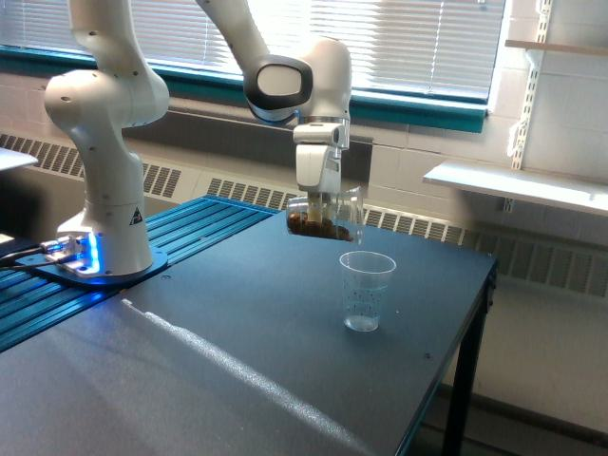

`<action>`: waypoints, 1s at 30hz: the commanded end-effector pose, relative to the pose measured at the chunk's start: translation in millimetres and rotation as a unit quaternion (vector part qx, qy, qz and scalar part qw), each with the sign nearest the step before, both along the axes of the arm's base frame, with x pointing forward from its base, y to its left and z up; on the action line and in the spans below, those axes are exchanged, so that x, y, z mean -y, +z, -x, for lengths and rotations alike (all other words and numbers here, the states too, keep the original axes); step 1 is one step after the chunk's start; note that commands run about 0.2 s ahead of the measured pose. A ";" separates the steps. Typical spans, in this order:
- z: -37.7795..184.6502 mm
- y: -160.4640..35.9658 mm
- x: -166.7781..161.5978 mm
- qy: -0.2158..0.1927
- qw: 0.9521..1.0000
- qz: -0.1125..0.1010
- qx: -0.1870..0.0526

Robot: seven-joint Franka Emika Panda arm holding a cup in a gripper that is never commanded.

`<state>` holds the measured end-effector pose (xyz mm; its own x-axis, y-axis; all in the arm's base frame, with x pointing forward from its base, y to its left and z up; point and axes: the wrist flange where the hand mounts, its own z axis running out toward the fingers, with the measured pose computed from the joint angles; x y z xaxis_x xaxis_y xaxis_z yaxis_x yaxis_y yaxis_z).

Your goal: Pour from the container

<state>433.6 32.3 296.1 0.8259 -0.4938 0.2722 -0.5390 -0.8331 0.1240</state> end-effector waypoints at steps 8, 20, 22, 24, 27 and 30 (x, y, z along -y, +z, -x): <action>-1.5 -2.9 2.0 -0.002 1.000 0.014 -0.014; -5.4 -2.7 -2.0 0.011 0.999 0.037 -0.025; -6.2 -2.8 -3.4 0.013 0.999 0.039 -0.026; -6.0 -4.1 -4.7 0.016 0.999 0.041 -0.029; -5.6 -6.2 -6.5 0.020 0.998 0.046 -0.032; -5.5 -7.5 -8.9 0.025 0.998 0.051 -0.036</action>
<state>438.0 34.3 289.7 0.8594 -0.4416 0.2578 -0.4983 -0.8365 0.2280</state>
